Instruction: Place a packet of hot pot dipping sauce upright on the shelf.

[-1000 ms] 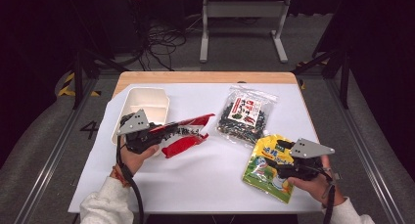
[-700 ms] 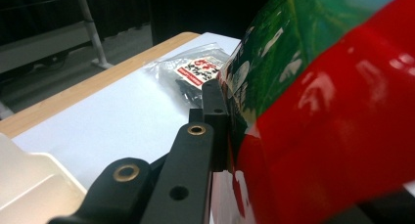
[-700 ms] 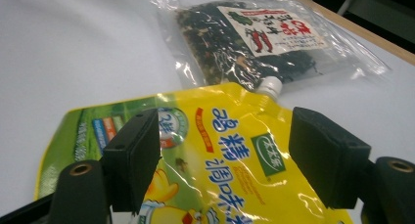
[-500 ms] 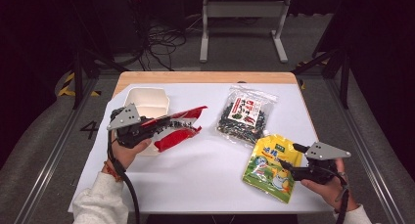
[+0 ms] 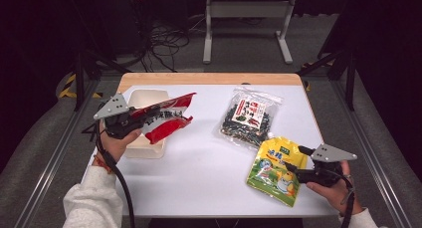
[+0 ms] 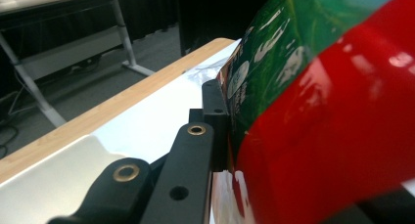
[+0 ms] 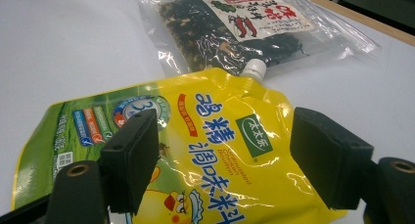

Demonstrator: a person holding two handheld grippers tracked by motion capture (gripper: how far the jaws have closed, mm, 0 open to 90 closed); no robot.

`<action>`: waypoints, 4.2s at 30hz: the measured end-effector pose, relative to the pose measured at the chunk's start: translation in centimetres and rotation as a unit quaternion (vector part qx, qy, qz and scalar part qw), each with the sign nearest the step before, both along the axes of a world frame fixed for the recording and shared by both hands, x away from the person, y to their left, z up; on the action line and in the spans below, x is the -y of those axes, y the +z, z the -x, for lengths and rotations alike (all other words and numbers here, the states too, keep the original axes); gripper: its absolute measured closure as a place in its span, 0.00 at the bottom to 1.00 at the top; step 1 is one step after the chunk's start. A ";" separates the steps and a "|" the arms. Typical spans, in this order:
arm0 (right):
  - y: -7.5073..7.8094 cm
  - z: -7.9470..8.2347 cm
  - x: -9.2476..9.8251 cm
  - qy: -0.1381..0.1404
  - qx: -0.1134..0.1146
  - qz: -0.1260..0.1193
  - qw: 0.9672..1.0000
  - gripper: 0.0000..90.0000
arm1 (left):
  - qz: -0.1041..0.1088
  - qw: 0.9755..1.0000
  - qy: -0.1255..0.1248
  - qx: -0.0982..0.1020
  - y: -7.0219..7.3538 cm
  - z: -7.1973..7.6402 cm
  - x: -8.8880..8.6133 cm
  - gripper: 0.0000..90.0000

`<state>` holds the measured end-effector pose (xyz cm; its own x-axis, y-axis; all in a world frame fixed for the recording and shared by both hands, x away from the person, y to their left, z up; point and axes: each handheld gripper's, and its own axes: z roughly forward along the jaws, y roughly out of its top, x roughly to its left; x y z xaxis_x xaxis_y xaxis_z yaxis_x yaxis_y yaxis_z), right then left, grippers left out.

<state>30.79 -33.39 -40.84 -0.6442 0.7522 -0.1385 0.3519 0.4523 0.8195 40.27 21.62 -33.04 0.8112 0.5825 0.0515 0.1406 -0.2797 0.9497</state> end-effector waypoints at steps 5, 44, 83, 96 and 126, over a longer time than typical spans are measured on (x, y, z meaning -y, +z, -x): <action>-0.2 -0.1 -0.2 0.003 -0.004 -0.001 1.000 0.29 | -0.006 1.000 0.007 0.007 0.8 -0.5 -0.6 1.00; -1.7 0.3 -1.7 -0.009 -0.038 0.014 0.999 0.28 | -0.097 0.995 -0.010 0.034 1.1 -11.9 -4.0 1.00; -2.7 0.5 -2.8 0.010 -0.064 0.015 0.998 0.28 | -0.180 0.982 -0.023 0.045 0.5 -14.5 -2.7 1.00; -2.9 1.0 -2.8 -0.001 -0.073 0.003 0.997 0.28 | -0.195 0.977 -0.067 0.058 0.2 -15.1 -2.3 1.00; -3.0 1.6 -3.0 0.017 -0.082 -0.008 0.996 0.28 | -0.164 0.986 0.001 -0.032 -4.5 -15.4 -4.2 0.82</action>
<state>29.20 -30.35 -43.83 -0.6824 0.7308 -0.0172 0.4658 0.4529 0.7602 55.64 25.82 -37.53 0.8182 0.5441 0.1855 0.1984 -0.5701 0.7972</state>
